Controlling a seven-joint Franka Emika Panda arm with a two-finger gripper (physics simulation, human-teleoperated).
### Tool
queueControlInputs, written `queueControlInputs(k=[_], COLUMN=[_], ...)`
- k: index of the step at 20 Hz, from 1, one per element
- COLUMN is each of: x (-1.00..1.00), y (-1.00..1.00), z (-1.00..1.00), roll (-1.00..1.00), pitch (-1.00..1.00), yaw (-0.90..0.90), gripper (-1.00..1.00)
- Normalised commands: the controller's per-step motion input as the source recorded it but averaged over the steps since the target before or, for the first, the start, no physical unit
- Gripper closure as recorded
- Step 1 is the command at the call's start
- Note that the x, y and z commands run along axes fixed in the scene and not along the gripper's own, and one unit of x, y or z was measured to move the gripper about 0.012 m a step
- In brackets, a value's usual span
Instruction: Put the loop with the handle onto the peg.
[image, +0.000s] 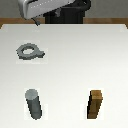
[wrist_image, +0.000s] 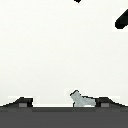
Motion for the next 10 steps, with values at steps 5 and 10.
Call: queueControlInputs(k=[5,10], x=[0.0,0.0], y=[0.0,0.0], z=[0.0,0.0], roll=[0.0,0.0], pitch=[0.0,0.0], yaw=[0.12,0.15], gripper=[-1.0,-1.0])
